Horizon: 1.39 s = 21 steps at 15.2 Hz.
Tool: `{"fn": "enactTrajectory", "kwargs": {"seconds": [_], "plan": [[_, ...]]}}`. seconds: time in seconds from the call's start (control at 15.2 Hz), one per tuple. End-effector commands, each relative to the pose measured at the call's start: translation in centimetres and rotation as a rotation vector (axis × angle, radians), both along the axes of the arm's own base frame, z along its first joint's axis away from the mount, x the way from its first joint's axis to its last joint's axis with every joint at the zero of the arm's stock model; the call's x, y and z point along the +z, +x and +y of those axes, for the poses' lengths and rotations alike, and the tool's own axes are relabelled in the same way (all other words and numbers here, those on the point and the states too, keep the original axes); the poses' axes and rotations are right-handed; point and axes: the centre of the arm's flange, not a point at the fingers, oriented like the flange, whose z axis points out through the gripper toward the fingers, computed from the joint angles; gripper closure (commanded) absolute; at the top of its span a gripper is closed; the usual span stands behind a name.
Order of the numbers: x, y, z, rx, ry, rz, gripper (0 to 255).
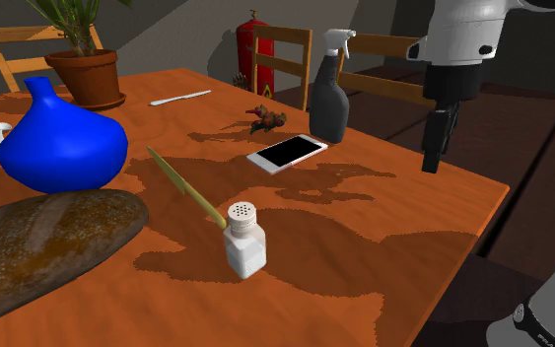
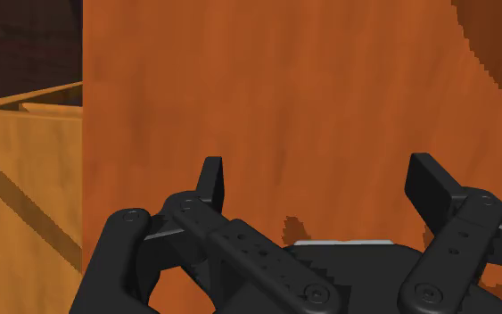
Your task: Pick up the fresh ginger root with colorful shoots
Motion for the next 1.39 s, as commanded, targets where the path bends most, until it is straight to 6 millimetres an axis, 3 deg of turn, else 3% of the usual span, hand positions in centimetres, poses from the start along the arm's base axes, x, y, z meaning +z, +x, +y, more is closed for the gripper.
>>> {"fn": "enactTrajectory", "kwargs": {"seconds": [0.0,0.66,1.32], "plan": [[0.0,0.0,0.0,0.000,0.000,0.000,0],[-0.3,10.9,4.3,-0.323,-0.002,-0.061,0],[0.0,22.6,4.9,-0.646,-0.004,-0.122,0]]}}
